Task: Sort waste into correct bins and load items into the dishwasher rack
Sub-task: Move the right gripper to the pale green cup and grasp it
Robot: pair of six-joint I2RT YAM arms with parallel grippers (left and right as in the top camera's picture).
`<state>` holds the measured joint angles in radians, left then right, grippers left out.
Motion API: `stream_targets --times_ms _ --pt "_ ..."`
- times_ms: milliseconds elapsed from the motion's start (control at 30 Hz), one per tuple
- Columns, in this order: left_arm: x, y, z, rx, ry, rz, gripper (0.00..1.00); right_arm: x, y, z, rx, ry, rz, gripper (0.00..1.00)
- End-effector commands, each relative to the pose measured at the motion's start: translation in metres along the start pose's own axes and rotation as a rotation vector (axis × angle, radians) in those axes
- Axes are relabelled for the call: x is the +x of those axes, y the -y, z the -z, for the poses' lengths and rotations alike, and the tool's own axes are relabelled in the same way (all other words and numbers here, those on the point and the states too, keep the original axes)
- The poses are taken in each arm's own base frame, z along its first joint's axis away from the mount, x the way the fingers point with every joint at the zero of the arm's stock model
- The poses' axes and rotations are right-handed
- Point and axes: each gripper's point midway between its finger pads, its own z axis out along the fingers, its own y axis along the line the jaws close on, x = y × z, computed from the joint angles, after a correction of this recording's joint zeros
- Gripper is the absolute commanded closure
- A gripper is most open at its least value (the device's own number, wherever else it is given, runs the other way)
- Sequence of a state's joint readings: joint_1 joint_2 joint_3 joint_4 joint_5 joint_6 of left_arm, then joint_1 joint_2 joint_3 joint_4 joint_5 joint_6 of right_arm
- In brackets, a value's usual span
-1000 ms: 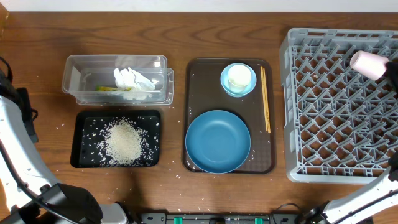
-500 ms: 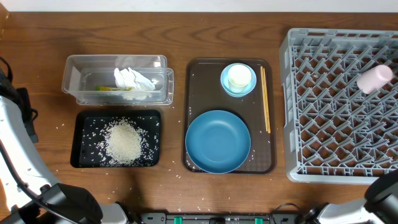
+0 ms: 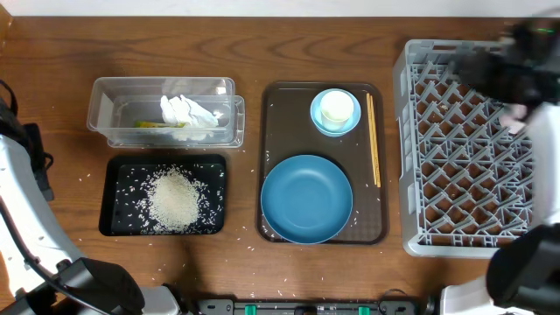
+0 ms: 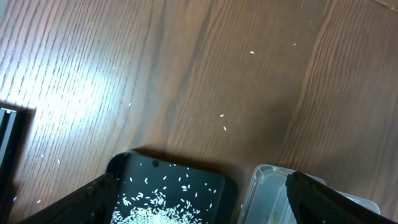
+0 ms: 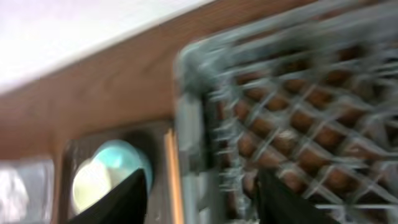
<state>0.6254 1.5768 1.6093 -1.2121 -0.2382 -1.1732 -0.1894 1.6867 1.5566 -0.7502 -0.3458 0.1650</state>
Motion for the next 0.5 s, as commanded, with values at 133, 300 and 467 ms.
stream_targets --times_ms 133,300,467 --pt "0.0 -0.003 -0.001 -0.013 0.002 -0.011 0.11 -0.015 -0.098 0.026 0.121 0.053 0.316 0.17" --pt "0.0 -0.002 -0.001 -0.012 0.002 -0.011 0.11 -0.003 -0.162 0.024 0.018 0.073 0.416 0.07" --pt "0.0 -0.003 -0.001 -0.013 0.002 -0.011 0.11 0.022 -0.213 0.001 -0.08 0.072 0.497 0.01"
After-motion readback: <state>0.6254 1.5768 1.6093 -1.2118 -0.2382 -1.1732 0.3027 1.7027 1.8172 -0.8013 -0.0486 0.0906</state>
